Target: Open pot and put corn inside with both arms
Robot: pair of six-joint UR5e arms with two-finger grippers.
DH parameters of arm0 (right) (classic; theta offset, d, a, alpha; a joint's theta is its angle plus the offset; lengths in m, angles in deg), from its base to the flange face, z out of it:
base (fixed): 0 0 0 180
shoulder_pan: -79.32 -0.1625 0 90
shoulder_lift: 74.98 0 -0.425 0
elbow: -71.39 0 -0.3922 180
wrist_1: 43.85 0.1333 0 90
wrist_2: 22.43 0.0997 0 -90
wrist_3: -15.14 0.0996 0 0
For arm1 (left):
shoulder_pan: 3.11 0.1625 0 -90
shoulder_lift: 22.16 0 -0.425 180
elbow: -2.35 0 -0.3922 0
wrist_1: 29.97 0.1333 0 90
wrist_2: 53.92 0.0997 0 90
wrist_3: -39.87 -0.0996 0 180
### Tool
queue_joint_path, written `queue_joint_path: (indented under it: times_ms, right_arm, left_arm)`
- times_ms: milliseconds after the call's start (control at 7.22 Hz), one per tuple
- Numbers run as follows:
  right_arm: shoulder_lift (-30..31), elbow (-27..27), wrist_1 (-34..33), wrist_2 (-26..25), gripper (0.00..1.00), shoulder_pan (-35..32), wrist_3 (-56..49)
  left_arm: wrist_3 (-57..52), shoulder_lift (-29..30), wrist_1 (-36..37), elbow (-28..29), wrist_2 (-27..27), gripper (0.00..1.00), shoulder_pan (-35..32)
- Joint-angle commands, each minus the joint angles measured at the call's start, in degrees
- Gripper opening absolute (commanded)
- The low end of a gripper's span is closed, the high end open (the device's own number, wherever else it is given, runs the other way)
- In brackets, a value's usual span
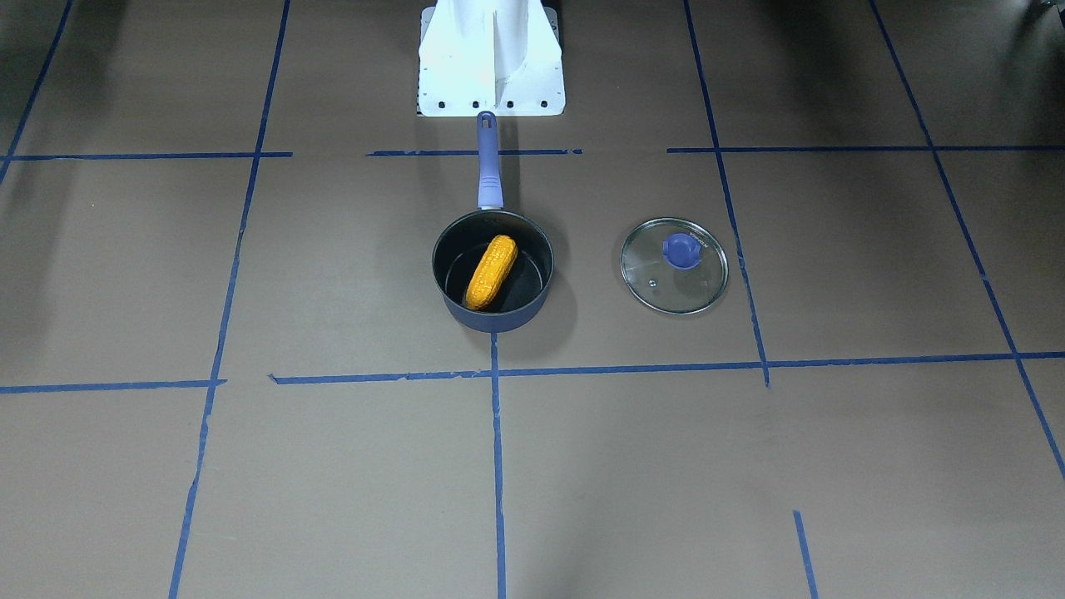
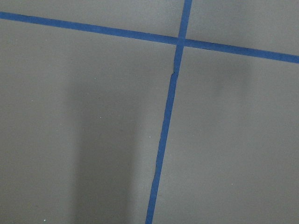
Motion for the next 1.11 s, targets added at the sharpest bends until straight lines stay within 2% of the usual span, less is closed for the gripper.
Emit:
queue_joint_path:
  times_ms: [0,138,277,692,969]
  right_arm:
    - [0.1,-0.4,0.0,0.3,1.0,0.0,0.1]
    - [0.1,-0.6,0.1,0.2,1.0,0.0,-0.2]
    - [0.4,-3.1,0.1,0.2,1.0,0.0,-0.6]
    - [0.5,-2.2,-0.1,0.4,1.0,-0.4,-0.8]
    - [0.9,-3.2,-0.5,1.3,1.0,-0.4,-0.6]
  left_arm:
    - [0.0,-1.2,-0.2,-0.9,0.3,1.0,0.1]
    - [-0.2,-1.4,-0.2,-0.5,0.1,1.0,0.1]
    - [-0.2,-2.7,-0.3,-0.7,-0.1,1.0,0.1]
    - [0.0,-5.4,-0.2,-6.7,0.5,1.0,0.1]
    - [0.0,-5.5,-0.2,-7.7,0.5,1.0,0.2]
